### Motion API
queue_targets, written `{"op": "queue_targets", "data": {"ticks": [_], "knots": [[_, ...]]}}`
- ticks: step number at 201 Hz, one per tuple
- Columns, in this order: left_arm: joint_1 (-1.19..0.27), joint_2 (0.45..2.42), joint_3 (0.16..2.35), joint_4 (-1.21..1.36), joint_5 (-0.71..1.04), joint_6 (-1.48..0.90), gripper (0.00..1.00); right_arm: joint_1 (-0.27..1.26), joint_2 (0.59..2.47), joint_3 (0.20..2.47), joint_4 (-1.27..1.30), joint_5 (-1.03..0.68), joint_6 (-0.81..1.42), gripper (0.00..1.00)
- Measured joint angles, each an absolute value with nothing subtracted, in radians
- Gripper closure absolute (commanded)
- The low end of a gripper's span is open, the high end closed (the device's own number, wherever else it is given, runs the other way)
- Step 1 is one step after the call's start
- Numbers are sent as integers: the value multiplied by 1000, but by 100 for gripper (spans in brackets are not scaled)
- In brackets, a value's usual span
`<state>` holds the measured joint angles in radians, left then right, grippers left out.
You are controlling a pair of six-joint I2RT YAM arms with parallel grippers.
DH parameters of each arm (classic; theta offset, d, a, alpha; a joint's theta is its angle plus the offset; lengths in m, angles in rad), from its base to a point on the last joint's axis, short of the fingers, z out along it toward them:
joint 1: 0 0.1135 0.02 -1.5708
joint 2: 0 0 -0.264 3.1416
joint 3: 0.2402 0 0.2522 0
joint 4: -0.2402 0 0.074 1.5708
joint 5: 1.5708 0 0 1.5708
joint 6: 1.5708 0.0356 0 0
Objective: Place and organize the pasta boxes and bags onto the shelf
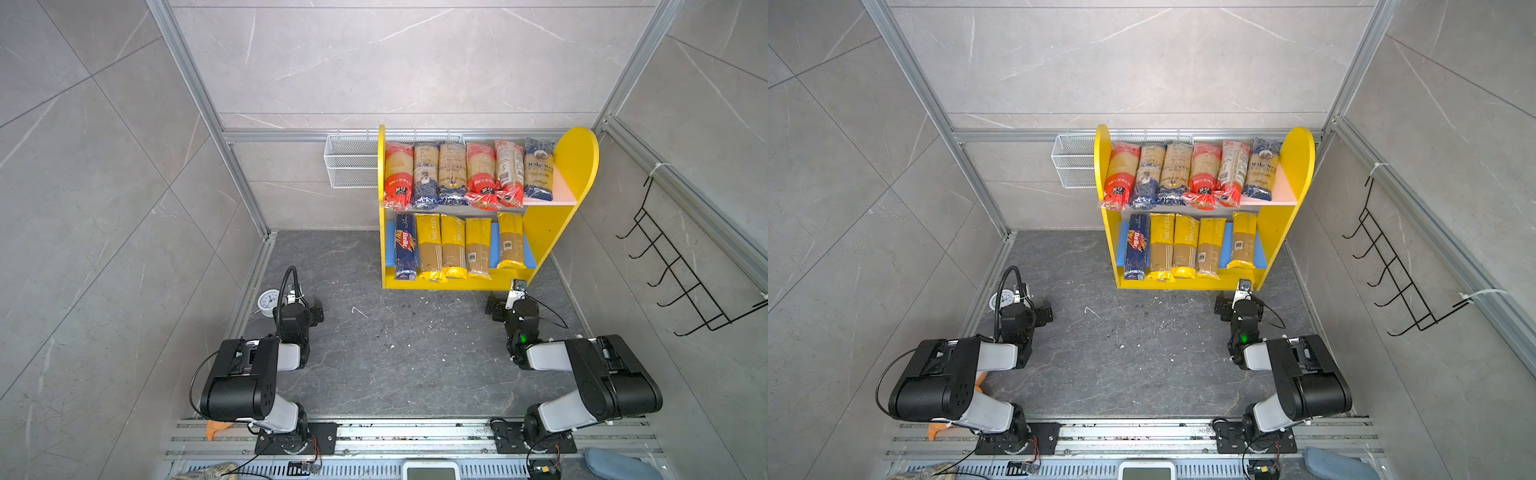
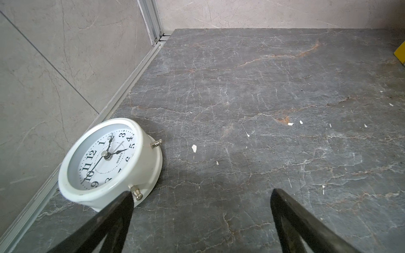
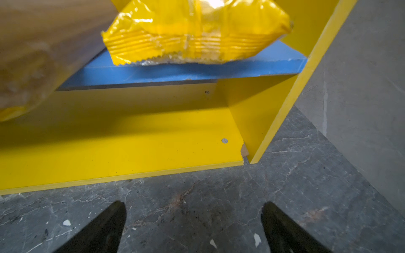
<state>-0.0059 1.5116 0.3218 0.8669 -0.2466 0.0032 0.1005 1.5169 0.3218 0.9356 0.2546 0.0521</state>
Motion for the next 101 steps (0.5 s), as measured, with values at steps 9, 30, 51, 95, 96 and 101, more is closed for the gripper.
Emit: {"op": "queue_targets", "data": {"ticks": [9,30,51,95,96,101], "knots": [[-6,1512,322,867,-242,3,0,101,1517,322,936,253,52,0],[-6,1512,322,867,-233,3,0,101,1517,322,936,252,52,0],[11,1512,328,850,-188,3,0,101,1517,322,936,247,52,0],[44,1512,342,834,-102,3,0,83,1517,328,925,179,51,0],[44,1512,342,834,-102,3,0,82,1517,328,924,176,51,0],[45,1512,342,834,-97,3,0,73,1517,331,921,157,51,0]]}}
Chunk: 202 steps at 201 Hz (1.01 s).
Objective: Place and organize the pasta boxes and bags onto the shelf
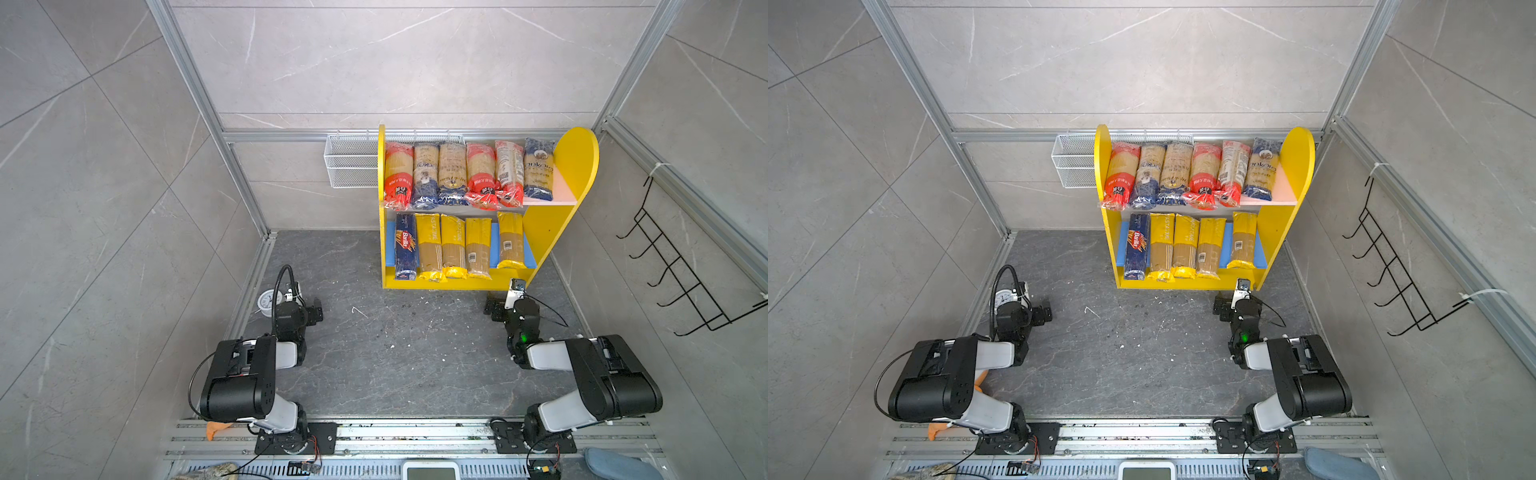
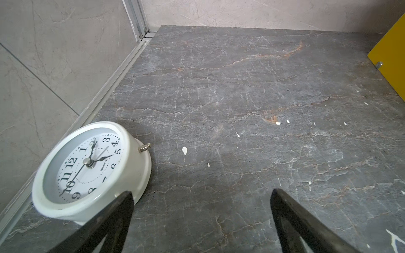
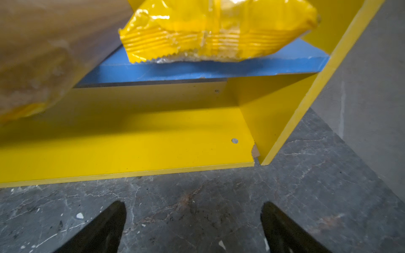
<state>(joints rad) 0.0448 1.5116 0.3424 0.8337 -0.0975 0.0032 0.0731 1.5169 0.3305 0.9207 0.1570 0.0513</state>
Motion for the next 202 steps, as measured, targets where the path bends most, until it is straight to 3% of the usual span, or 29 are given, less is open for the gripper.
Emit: {"op": "queue_targets", "data": {"ticks": [61,202], "knots": [[46,1512,342,831,-75,3,0,51,1517,339,899,63,47,0],[46,1512,342,830,-75,3,0,51,1517,339,893,55,47,0]]}}
